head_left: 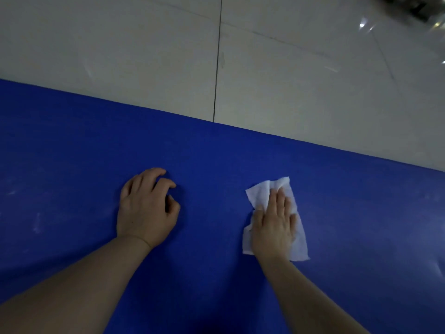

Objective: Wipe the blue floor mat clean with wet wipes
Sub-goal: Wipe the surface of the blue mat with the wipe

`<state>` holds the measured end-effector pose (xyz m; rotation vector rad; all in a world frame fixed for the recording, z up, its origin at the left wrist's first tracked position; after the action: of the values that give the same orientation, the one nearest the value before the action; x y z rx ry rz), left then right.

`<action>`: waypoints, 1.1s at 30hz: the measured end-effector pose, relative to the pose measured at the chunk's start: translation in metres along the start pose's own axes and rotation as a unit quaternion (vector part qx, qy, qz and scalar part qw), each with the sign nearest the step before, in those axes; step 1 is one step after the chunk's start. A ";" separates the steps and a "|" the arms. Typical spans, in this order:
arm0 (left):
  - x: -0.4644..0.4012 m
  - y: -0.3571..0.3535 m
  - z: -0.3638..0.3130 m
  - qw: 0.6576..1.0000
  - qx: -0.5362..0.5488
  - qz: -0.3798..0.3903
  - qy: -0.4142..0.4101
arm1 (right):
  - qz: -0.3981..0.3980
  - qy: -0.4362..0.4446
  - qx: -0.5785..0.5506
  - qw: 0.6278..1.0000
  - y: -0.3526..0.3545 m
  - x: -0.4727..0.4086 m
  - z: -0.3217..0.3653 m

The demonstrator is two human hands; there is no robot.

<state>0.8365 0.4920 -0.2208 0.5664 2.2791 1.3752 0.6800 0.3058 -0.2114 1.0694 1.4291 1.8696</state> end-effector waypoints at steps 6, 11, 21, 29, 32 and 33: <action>0.001 0.000 0.001 1.000 -0.003 0.000 -0.001 | -0.064 0.148 0.011 0.987 -0.030 0.047 0.074; 0.000 0.000 0.001 1.000 -0.001 0.012 0.002 | -0.045 0.266 0.020 0.963 -0.036 0.063 0.102; 0.000 0.001 0.001 1.000 -0.001 0.009 0.000 | -0.072 0.088 0.002 0.993 -0.025 0.039 0.057; 0.000 0.001 -0.002 1.000 0.006 0.025 0.015 | -0.052 0.240 0.032 0.969 -0.046 0.077 0.091; 0.001 0.005 0.000 0.999 0.031 0.036 0.012 | -0.053 0.236 0.033 0.970 -0.045 0.076 0.092; 0.003 0.006 0.002 0.998 0.039 0.039 0.000 | -0.054 0.236 0.032 0.970 -0.044 0.077 0.092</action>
<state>0.8358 0.4977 -0.2164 0.6885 2.3410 1.3259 0.7155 0.4281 -0.2230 0.5750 1.7780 2.0970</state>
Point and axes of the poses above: each hand's wrist, its own x-axis away from the middle knuckle, its own y-axis out of the back of the hand, z = x × y, the point moved 2 cm from there along -x, towards the middle knuckle, and after that the axes turned 1 degree about -z, right-handed, at the moved point
